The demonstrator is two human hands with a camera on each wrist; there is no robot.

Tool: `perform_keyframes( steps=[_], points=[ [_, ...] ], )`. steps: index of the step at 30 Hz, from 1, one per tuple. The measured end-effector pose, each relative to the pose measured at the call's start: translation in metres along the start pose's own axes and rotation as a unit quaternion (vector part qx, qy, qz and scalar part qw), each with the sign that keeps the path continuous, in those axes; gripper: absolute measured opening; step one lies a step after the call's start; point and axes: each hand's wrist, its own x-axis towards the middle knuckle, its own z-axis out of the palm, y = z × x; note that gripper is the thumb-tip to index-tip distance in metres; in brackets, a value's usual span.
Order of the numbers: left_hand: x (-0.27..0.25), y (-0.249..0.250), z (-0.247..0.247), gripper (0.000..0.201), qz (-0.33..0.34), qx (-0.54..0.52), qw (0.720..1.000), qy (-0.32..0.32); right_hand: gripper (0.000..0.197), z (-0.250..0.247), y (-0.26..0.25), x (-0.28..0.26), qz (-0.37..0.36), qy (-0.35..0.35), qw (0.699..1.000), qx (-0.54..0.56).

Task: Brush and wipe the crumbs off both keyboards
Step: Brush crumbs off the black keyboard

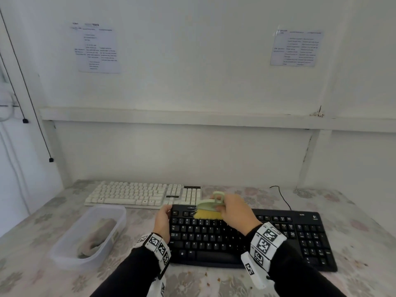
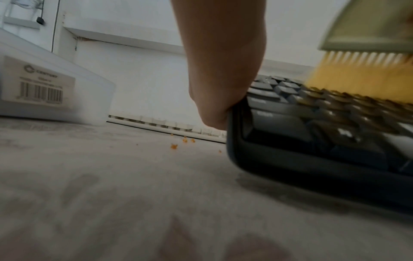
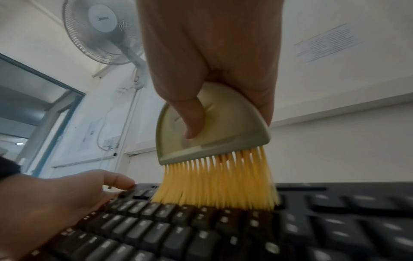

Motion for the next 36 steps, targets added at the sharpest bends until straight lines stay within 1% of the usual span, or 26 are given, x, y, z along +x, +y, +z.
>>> perform_keyframes(
  steps=[3,5,8,11,13,16,18,20,23,25,27,30,33,36],
  points=[
    [0.001,-0.002,0.0,0.032,0.002,0.013,1.0,0.005,0.027,-0.012,0.023,-0.015,0.022,0.015,0.999,0.017],
    [0.003,-0.003,0.001,0.033,0.004,0.02,1.0,-0.004,0.023,-0.022,0.038,-0.024,0.039,0.024,0.999,0.017],
    [0.007,-0.005,0.0,0.033,0.013,0.025,1.0,-0.013,0.015,-0.037,0.067,-0.037,0.076,0.049,0.996,0.004],
    [0.012,-0.007,-0.003,0.034,0.02,0.024,0.999,-0.017,0.017,-0.05,0.1,-0.05,0.121,0.072,0.99,-0.01],
    [0.015,-0.009,-0.004,0.036,0.019,0.024,0.999,-0.027,0.013,-0.059,0.118,-0.059,0.138,0.084,0.986,-0.028],
    [0.017,-0.01,-0.004,0.037,0.019,0.017,0.999,-0.031,0.024,-0.073,0.138,-0.072,0.154,0.105,0.981,-0.053],
    [0.018,-0.011,-0.003,0.036,0.022,0.013,0.999,-0.033,0.024,-0.081,0.149,-0.079,0.184,0.12,0.974,-0.054],
    [0.019,-0.012,-0.002,0.036,0.019,0.01,0.999,-0.03,0.018,-0.087,0.158,-0.084,0.228,0.138,0.961,-0.068],
    [0.019,-0.012,-0.001,0.036,0.022,0.008,0.999,-0.033,0.026,-0.092,0.167,-0.088,0.287,0.162,0.94,-0.088],
    [0.019,-0.012,-0.002,0.036,0.023,0.008,0.999,-0.032,0.027,-0.095,0.161,-0.091,0.306,0.172,0.93,-0.105],
    [0.021,-0.012,-0.003,0.036,0.026,0.007,0.999,-0.029,0.028,-0.099,0.149,-0.094,0.298,0.189,0.929,-0.113],
    [0.019,-0.012,-0.001,0.036,0.031,0.017,0.999,-0.026,0.034,-0.097,0.125,-0.091,0.232,0.221,0.944,-0.081],
    [0.018,-0.011,-0.001,0.036,0.025,0.016,0.999,-0.024,0.028,-0.081,0.099,-0.073,0.133,0.178,0.975,-0.018],
    [0.016,-0.01,-0.001,0.036,0.019,0.014,1.0,-0.018,0.025,-0.06,0.062,-0.049,0.054,0.137,0.988,0.04]
  ],
)
